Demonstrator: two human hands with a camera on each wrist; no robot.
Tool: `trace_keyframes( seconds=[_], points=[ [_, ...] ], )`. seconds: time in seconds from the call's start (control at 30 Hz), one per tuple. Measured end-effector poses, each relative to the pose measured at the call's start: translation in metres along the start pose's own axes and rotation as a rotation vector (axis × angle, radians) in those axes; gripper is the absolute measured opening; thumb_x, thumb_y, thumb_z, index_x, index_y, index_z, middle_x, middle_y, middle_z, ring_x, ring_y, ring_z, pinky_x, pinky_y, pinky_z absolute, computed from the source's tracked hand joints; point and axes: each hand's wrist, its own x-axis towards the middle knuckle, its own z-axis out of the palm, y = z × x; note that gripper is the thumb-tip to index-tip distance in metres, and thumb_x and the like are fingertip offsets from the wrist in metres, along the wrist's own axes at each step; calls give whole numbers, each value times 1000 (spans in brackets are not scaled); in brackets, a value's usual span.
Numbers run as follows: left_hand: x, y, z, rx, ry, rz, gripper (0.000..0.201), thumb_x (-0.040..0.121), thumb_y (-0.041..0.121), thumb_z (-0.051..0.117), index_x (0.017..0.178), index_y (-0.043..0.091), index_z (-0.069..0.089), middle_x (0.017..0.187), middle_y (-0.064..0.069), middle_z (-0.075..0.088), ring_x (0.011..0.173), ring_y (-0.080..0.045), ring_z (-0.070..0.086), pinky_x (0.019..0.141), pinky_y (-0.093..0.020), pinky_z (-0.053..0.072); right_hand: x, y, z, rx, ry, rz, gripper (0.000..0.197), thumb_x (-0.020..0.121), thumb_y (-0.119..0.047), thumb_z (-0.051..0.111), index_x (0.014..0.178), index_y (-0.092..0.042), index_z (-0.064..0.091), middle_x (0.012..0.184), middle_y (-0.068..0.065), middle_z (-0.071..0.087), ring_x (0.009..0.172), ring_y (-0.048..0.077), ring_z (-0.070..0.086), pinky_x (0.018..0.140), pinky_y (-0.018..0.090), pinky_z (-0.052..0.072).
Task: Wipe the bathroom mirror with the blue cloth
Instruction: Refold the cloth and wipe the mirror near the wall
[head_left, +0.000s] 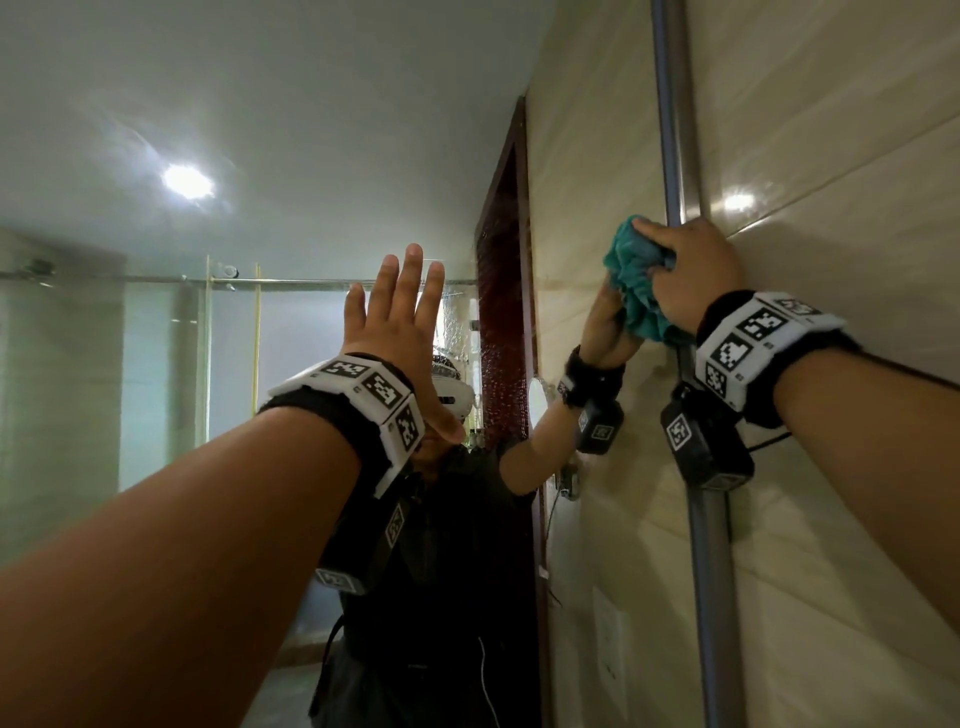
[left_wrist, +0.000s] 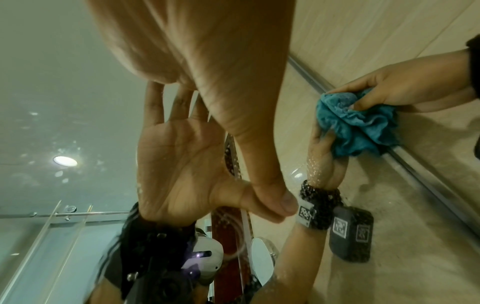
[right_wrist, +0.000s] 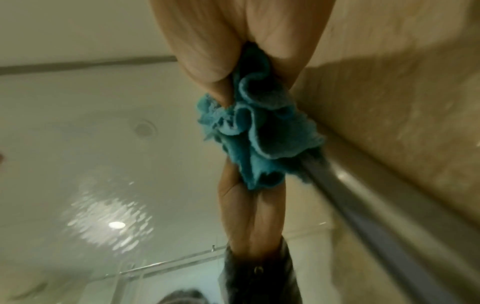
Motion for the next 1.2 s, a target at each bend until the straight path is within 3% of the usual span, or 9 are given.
trace_keyframes(
  seconds=[0.13, 0.23, 0.43, 0.63, 0.77, 0.9, 0.97, 1.07, 1.2],
  points=[
    [-1, 1, -2, 7, 17, -7, 162, 40, 80, 71, 134, 12, -41, 145, -10, -42, 138, -29, -30, 112, -49, -9, -55, -24, 25, 99, -31, -13, 52, 89, -5, 46, 133, -32, 46, 122, 7, 39, 111, 24, 42, 88, 15, 40],
    [-6, 3, -7, 2, 20, -2, 161, 40, 79, 72, 136, 12, -38, 147, -10, -39, 139, -30, -28, 113, -49, -8, -117, -39, 45, 108, -194, -143, 58, 87, -5, 50, 133, -40, 44, 109, -11, 28, 100, 11, 27, 80, 6, 26],
    [-22, 11, -5, 36, 76, 26, 148, 53, 77, 68, 142, 10, -29, 149, -14, -34, 139, -31, -26, 113, -53, -8, -53, -30, 22, 2, -71, -24, 56, 85, -6, 44, 135, -31, 47, 128, 17, 40, 114, 36, 42, 97, 39, 37],
    [-80, 28, 47, -57, 18, 95, 140, 61, 76, 62, 138, 11, -35, 147, -11, -39, 137, -29, -32, 114, -52, -12, -148, -64, 67, 58, -257, -293, 64, 82, -4, 62, 134, -39, 46, 131, 2, 35, 113, 23, 28, 99, 26, 33],
    [-94, 33, 68, -112, -45, 45, 149, 56, 72, 70, 126, 14, -48, 144, -11, -43, 135, -29, -36, 112, -51, -15, -185, -44, 69, -15, -381, -455, 65, 82, -4, 65, 133, -40, 48, 130, 1, 38, 112, 27, 31, 101, 34, 35],
    [-92, 36, 71, -114, -16, 30, 154, 50, 75, 71, 125, 13, -48, 145, -11, -41, 135, -28, -35, 108, -49, -18, -146, -39, 58, 121, -205, -314, 60, 86, -11, 61, 118, -60, 46, 113, 0, 38, 102, 18, 40, 94, 34, 45],
    [-92, 36, 74, -111, -2, 29, 155, 49, 76, 71, 130, 13, -45, 146, -10, -41, 136, -27, -34, 108, -48, -19, -105, -42, 53, 74, -64, -209, 49, 89, -15, 52, 128, -44, 47, 118, 6, 39, 101, 17, 44, 98, 34, 41],
    [-90, 36, 77, -97, 10, 31, 155, 47, 77, 70, 134, 13, -42, 146, -9, -40, 136, -26, -34, 110, -49, -17, -72, -63, 44, -44, -105, -171, 55, 87, -9, 44, 136, -34, 44, 136, 19, 36, 121, 36, 37, 101, 39, 32],
    [-91, 35, 78, -93, 36, 29, 154, 47, 77, 71, 138, 13, -37, 149, -9, -36, 138, -26, -31, 113, -49, -13, -113, -79, 62, 4, -214, -281, 57, 85, -9, 52, 134, -37, 47, 134, 16, 37, 119, 35, 36, 96, 38, 33]
  ],
)
